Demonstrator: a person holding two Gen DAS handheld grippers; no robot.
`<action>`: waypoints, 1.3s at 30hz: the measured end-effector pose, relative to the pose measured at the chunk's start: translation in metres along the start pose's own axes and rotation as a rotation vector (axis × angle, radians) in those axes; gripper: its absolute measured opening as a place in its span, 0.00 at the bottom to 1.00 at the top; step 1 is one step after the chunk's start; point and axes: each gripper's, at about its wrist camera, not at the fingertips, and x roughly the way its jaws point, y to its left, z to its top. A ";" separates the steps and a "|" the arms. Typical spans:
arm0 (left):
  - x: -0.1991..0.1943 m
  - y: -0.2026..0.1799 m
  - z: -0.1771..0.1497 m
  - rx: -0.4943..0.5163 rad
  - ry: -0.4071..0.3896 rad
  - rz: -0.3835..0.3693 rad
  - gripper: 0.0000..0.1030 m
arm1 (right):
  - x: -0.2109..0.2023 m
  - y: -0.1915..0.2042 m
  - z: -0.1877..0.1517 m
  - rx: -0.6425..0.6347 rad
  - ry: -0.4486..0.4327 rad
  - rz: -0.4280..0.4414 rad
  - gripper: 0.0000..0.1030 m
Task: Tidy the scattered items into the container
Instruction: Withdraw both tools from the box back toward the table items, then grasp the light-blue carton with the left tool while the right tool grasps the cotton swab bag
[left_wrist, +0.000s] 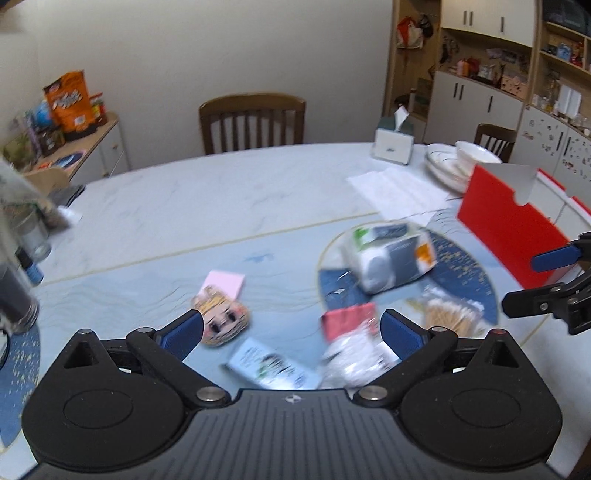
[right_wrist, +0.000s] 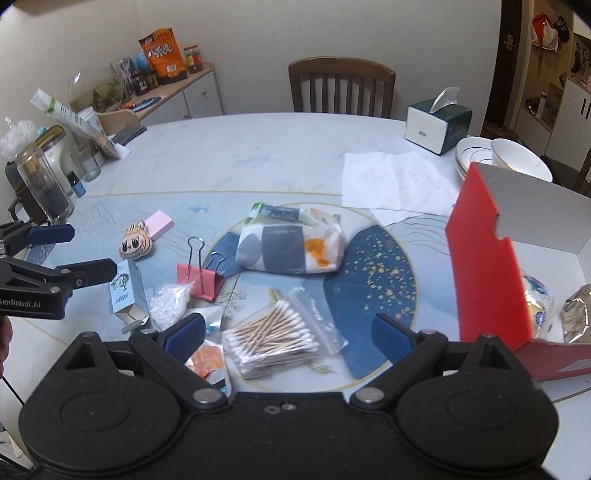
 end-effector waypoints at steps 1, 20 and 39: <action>0.002 0.005 -0.003 -0.005 0.009 0.004 1.00 | 0.002 0.002 -0.001 -0.003 0.004 -0.003 0.94; 0.040 0.012 -0.033 0.140 0.089 -0.029 1.00 | 0.047 0.015 -0.005 -0.028 0.080 -0.078 0.94; 0.061 0.014 -0.039 0.195 0.114 -0.087 0.97 | 0.088 0.021 -0.009 -0.101 0.185 -0.019 0.94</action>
